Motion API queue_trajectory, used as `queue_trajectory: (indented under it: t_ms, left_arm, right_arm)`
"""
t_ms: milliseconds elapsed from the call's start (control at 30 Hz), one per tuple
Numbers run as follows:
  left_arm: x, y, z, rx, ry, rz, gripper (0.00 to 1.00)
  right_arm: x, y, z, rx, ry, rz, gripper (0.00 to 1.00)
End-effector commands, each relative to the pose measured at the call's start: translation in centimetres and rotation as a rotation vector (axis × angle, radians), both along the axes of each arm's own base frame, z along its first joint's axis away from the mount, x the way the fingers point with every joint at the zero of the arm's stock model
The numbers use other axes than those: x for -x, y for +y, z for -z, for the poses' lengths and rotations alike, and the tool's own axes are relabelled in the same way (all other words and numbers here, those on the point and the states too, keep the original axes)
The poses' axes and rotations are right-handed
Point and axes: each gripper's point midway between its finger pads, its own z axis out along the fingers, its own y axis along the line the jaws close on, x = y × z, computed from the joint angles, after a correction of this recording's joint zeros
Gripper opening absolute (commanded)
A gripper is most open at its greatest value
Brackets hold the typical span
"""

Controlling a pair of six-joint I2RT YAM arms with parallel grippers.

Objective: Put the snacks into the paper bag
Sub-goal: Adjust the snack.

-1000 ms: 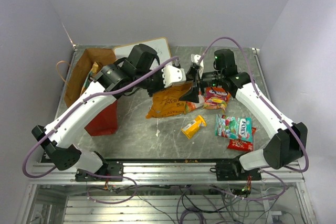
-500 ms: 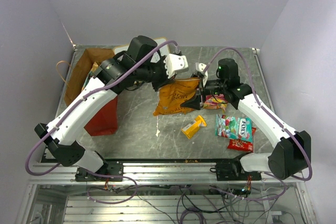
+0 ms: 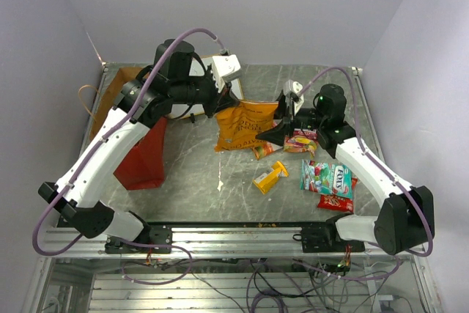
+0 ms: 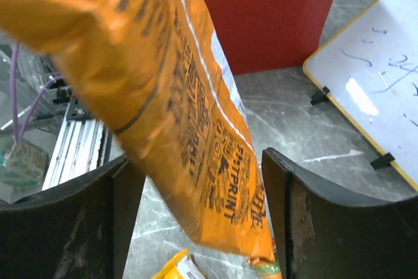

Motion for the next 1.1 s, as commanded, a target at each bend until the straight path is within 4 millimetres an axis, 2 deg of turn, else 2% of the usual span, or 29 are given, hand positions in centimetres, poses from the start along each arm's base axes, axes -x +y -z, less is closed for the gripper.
queue_trajectory:
  t_ms: [0,167,300,433,600,733,767,900,933,1067]
  left_arm:
    - [1.1,-0.6,-4.7,0.149,-0.036,0.059,0.07]
    - [0.3,-0.3,-5.6,0.194,-0.001,0.044,0.07]
    - [-0.6,0.3,-6.1,0.249,0.053,0.029,0.07]
    - [-1.6,1.1,-6.3,0.276,0.064,0.008,0.07]
    - [-2.1,1.4,-6.2,0.254,0.018,0.003,0.36]
    - [-3.8,2.2,-7.2,0.256,-0.120,-0.061,0.73]
    - [-4.2,2.4,-7.5,0.253,-0.156,-0.074,0.80]
    - [-6.2,2.6,-8.4,0.252,-0.174,-0.114,0.89]
    - [-6.4,2.4,-8.3,0.265,-0.166,-0.110,0.91]
    - [-6.9,1.8,-7.7,0.312,-0.101,-0.112,0.93]
  right_arm:
    - [0.1,1.2,-1.9,-0.060,-0.016,-0.054,0.69]
    - [0.3,2.8,-1.9,-0.043,0.002,-0.087,0.65]
    - [0.3,2.8,-1.9,-0.058,-0.003,-0.074,0.43]
    - [0.1,2.7,-2.3,-0.055,-0.001,-0.068,0.25]
    - [-0.7,2.6,-3.4,-0.075,0.014,-0.028,0.03]
    - [-1.0,1.6,-5.0,-0.141,0.034,0.023,0.00]
    - [-1.3,1.2,-5.3,-0.153,0.049,0.043,0.00]
    - [-3.5,-0.8,-7.0,-0.171,0.089,0.168,0.00]
    - [-3.9,-1.1,-7.0,-0.167,0.104,0.194,0.00]
    - [-5.5,-2.7,-9.4,-0.209,0.158,0.283,0.00]
